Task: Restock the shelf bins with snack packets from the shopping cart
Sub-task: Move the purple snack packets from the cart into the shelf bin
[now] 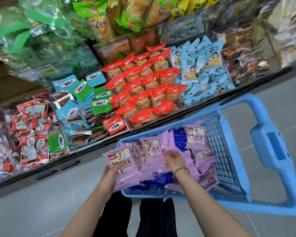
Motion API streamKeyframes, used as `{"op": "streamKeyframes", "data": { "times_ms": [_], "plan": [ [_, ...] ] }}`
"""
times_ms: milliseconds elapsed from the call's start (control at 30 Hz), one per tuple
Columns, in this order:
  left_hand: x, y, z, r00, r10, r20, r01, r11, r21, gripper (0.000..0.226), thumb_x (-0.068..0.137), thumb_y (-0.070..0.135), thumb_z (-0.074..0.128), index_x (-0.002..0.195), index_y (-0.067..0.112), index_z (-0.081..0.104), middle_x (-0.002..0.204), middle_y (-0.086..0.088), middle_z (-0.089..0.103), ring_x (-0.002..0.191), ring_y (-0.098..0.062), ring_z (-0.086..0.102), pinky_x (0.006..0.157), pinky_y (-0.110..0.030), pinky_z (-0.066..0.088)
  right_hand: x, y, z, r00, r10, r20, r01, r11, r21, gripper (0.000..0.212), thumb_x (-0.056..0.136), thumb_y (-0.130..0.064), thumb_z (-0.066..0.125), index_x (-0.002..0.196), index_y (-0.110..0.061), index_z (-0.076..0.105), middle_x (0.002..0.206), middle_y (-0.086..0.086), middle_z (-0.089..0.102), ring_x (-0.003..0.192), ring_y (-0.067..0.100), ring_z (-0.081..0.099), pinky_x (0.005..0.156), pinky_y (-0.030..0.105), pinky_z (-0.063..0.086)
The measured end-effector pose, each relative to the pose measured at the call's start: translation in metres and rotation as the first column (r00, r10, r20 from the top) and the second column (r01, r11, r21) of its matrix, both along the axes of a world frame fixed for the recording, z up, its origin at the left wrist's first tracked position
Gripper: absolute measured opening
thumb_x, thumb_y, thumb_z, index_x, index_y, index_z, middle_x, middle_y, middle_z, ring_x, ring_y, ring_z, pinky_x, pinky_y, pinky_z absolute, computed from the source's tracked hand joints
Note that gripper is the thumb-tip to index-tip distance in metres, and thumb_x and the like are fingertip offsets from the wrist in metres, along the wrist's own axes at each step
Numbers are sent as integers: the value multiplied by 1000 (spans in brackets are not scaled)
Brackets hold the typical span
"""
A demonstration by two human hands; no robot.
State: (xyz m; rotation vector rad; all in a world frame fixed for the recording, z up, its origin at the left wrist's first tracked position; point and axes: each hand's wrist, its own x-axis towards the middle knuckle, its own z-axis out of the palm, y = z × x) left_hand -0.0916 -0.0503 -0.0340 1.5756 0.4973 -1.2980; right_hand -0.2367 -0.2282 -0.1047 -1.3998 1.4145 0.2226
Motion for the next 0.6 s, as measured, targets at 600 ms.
{"op": "streamKeyframes", "data": {
  "times_ms": [600],
  "plan": [
    [-12,61,3,965,262,-17,-262,963,-65,47,87,21,62,131,14,48,121,-20,64,105,-40,63,88,-49,52,-9,28,2,963,-268,38,242,917,318,58,70,-38,79,114,-8,55,116,8,62,99,21,61,65,25,51]
  ]
}}
